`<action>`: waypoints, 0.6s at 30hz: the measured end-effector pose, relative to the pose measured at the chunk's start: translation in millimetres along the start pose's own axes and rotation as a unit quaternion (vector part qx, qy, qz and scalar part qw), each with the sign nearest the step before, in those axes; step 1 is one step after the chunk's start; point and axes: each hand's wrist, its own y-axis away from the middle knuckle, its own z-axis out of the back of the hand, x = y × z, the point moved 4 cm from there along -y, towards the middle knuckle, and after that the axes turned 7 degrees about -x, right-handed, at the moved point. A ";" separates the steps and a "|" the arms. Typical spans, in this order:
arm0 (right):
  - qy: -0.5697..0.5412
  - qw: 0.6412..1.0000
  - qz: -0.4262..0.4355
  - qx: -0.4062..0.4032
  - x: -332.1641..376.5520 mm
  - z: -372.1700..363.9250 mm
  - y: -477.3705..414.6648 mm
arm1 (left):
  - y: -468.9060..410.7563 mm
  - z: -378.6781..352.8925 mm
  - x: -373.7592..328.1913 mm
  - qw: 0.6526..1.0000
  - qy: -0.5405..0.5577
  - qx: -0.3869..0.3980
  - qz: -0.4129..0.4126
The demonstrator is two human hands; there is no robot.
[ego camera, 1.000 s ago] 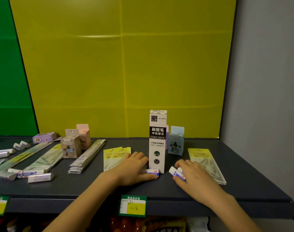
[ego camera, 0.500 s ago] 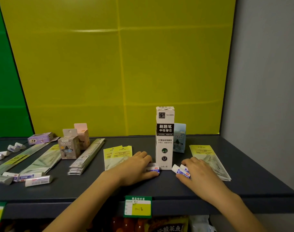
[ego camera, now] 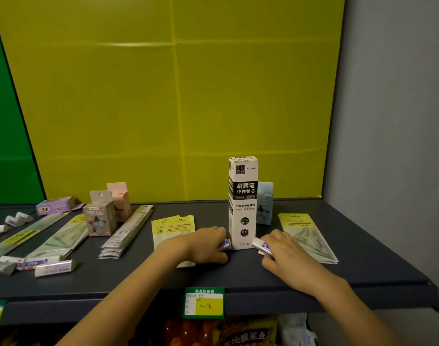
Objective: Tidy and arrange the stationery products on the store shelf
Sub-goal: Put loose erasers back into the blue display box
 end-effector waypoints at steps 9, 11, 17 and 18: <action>-0.022 0.998 -0.007 -0.056 1.2 16.2 10.4 | 24.0 14.5 3.5 0.995 -0.030 -0.099 -0.003; -0.037 0.996 -0.011 -0.082 6.1 27.8 15.8 | 36.9 24.5 9.2 0.990 -0.038 -0.137 0.000; -0.134 0.985 0.068 -0.088 49.2 53.3 24.3 | 96.9 61.8 37.4 0.958 0.002 -0.280 0.055; -0.145 0.983 0.083 -0.080 59.4 54.5 22.3 | 110.5 66.9 43.9 0.950 0.004 -0.303 0.072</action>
